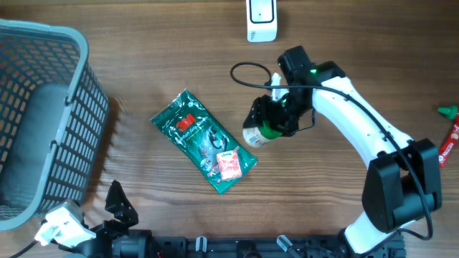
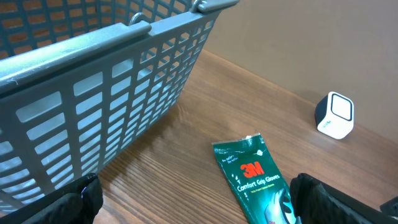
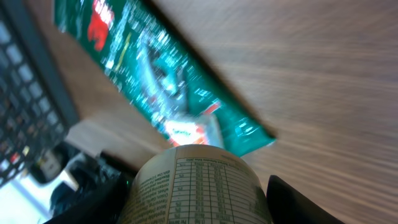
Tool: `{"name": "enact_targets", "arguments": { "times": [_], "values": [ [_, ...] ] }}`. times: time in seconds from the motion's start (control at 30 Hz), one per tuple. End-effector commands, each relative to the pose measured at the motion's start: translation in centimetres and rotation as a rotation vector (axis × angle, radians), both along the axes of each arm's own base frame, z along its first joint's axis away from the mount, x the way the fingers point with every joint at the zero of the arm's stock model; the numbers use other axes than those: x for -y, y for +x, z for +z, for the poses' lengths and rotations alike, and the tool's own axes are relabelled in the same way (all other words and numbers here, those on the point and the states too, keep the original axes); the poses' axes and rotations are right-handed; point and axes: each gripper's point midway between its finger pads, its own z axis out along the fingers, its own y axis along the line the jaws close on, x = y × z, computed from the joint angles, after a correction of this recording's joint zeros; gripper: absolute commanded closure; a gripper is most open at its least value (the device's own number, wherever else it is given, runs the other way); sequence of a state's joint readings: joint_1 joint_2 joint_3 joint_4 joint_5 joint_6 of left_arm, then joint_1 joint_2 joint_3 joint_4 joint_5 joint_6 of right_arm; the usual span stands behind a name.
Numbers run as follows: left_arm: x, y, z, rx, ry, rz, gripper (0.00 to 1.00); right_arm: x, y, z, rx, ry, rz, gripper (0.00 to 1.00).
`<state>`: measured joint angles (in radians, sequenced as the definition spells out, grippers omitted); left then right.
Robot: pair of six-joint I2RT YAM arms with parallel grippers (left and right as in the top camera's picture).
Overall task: Scan the item barcode
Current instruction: 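Lift the jar and raise it to the white scanner, then swing the jar right and release it at the table edge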
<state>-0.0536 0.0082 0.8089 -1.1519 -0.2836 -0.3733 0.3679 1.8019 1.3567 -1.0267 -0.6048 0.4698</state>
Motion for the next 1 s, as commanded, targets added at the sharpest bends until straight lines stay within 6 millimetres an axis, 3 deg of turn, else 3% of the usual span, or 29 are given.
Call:
{"name": "enact_targets", "arguments": {
  "times": [0.0, 0.07, 0.2, 0.3, 0.47, 0.6, 0.7, 0.8, 0.97],
  "values": [
    [0.0, 0.0, 0.1, 0.009, -0.003, 0.002, 0.0, 3.7, 3.6, 1.0, 0.138, -0.162, -0.121, 0.54],
    [0.0, 0.0, 0.1, 0.008, -0.003, 0.002, 0.0, 5.2, 5.5, 1.8, 0.213, -0.232, -0.156, 0.54],
    [0.0, 0.0, 0.1, 0.008, -0.003, 0.002, 0.0, 7.3, 11.1, 5.3, 0.462, -0.356, -0.245, 0.53],
    [0.0, 0.0, 0.1, 0.008, -0.003, 0.002, 0.0, 8.7, 15.1, 5.9, 0.62, -0.443, -0.315, 0.47],
    [0.0, 0.0, 0.1, 0.008, -0.003, 0.002, 0.0, 8.9, 22.4, 8.7, 0.969, -0.527, -0.35, 0.49],
    [0.0, 0.0, 0.1, 0.008, -0.003, 0.002, 0.0, 6.7, 27.9, 7.8, 1.206, -0.555, -0.298, 0.48],
    [0.0, 0.0, 0.1, 0.008, -0.003, 0.002, 0.0, 6.8, 31.3, 6.7, 1.353, -0.599, -0.397, 0.5],
    [0.0, 0.0, 0.1, 0.008, -0.003, 0.002, 0.0, 6.2, 33.6, 5.3, 1.461, -0.576, -0.449, 0.52],
    [0.0, 0.0, 0.1, 0.008, -0.003, 0.002, 0.0, 4.9, 36.9, 5.0, 1.503, -0.588, -0.433, 0.5]
  ]
}}
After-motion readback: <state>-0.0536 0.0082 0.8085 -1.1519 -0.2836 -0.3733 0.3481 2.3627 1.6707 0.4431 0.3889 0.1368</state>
